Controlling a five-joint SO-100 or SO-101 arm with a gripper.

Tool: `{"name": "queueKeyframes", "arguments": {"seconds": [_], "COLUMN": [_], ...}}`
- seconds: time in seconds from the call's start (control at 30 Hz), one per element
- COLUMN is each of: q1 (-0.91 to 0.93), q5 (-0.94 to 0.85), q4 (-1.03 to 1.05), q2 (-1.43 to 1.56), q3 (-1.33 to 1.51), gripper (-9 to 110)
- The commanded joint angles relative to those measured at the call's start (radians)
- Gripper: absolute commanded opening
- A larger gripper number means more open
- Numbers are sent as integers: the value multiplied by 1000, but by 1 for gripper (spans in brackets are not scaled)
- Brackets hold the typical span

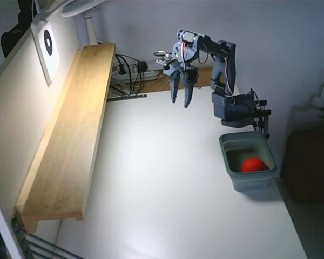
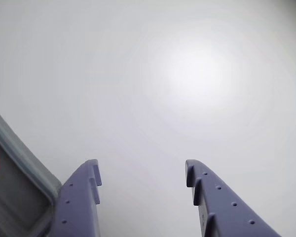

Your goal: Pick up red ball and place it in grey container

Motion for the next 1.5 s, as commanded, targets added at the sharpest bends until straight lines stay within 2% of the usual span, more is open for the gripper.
{"name": "queueKeyframes", "arguments": {"seconds": [0.0,0.83,1.13,1.47], "q1": [83,627,740,781], "q5": [3,3,3,3], "q4": [24,37,40,41], "q2": [79,320,371,389], "q3": [22,228,271,287], "gripper": [16,1,-2,-3]}}
